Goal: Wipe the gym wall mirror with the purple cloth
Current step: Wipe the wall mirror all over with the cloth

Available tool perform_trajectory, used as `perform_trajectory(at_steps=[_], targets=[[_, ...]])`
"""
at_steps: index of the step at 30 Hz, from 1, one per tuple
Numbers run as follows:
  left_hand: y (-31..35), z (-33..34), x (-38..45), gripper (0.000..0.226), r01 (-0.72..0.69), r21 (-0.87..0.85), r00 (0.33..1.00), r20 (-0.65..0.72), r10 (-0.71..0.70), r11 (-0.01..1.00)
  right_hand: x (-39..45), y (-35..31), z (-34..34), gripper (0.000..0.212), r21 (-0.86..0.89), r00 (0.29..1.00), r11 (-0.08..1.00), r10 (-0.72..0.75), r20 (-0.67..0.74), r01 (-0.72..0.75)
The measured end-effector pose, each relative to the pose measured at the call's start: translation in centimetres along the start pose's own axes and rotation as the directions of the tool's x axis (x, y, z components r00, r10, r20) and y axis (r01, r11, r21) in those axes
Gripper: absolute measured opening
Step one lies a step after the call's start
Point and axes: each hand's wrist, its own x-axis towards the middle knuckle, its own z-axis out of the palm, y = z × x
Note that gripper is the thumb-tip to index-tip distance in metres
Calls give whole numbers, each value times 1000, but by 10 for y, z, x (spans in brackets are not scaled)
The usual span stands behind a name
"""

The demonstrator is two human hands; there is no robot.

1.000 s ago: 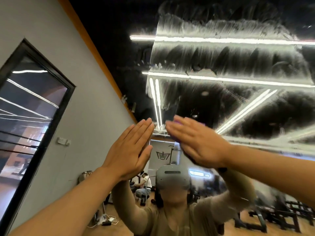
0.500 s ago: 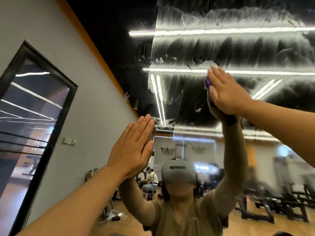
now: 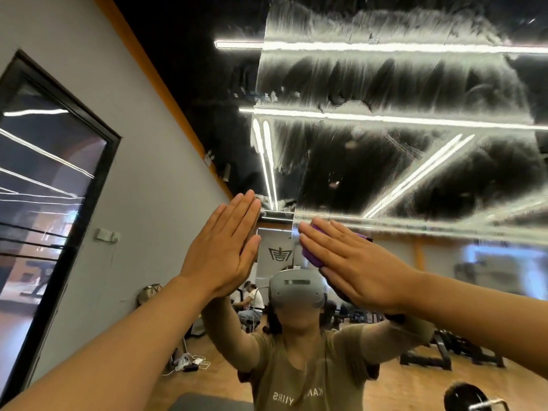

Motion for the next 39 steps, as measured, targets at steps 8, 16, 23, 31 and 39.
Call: perform_trajectory(at_steps=[8, 16, 23, 31, 39], targets=[[0, -1, 0, 62, 21, 25, 999, 24, -22, 999, -6, -7, 17, 52, -25, 953, 1000, 9, -304, -17], [-3, -2, 0, 62, 14, 83, 999, 29, -17, 996, -11, -17, 17, 54, -77, 967, 992, 79, -244, -101], [5, -6, 5, 61, -1, 9, 1000, -18, 1, 1000, 12, -10, 6, 56, 1, 948, 968, 245, -205, -250], [-51, -37, 24, 55, -271, 79, 963, 26, 270, 959, 123, 25, -29, 66, 288, 638, 676, 737, -225, -679], [-69, -25, 23, 59, -238, -35, 971, -37, 236, 971, 66, -68, 5, 59, 307, 623, 651, 757, -196, -694]])
